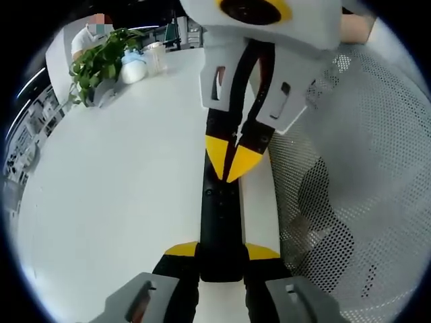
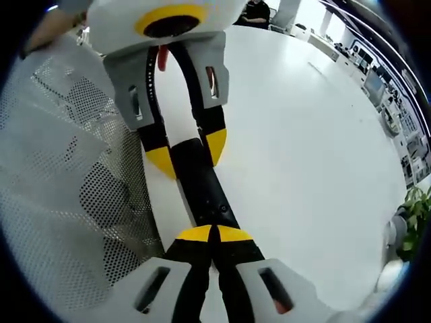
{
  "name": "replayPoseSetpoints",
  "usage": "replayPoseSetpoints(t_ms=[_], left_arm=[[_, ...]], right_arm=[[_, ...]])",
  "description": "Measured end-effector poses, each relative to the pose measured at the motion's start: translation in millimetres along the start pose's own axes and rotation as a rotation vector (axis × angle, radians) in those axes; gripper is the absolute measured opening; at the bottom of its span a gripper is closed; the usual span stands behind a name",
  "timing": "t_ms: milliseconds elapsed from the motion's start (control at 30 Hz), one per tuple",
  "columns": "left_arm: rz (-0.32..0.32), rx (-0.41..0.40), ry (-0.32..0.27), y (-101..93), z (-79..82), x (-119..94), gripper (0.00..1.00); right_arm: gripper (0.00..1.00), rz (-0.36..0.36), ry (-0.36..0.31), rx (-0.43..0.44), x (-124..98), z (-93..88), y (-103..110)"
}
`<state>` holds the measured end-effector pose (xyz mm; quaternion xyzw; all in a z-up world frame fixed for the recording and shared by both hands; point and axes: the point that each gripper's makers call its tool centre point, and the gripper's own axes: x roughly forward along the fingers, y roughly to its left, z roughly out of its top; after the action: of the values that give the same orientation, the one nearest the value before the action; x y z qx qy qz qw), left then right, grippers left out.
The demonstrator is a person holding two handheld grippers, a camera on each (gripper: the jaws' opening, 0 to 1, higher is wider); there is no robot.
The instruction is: Press the specified remote control buttons in sequence, fully releasing each button before pressing the next.
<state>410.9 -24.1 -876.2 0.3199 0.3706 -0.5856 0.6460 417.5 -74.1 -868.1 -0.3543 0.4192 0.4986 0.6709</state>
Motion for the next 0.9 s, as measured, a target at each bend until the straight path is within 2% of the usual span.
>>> replayPoseSetpoints(t_ms=[100, 533, 700, 900], left_arm=[[0.0, -0.005, -0.001, 0.3, -0.1, 0.1, 0.24], [0.002, -0.004, -0.004, 0.3, -0.1, 0.2, 0.24], [0.002, -0.001, -0.001, 0.2, 0.0, 0.5, 0.24], [0.002, -0.001, 0.0, 0.1, -0.3, 0.6, 0.24]], right_arm=[[0.0, -0.009, -0.001, -0.017, 0.3, 0.5, -1.1], [0.0, -0.007, -0.015, 0.011, 0.5, 1.8, -3.0], [0.0, 0.005, -0.03, 0.067, 0.6, 0.9, -4.4], [0.0, -0.002, -0.027, 0.052, 1.0, 1.4, -2.5]])
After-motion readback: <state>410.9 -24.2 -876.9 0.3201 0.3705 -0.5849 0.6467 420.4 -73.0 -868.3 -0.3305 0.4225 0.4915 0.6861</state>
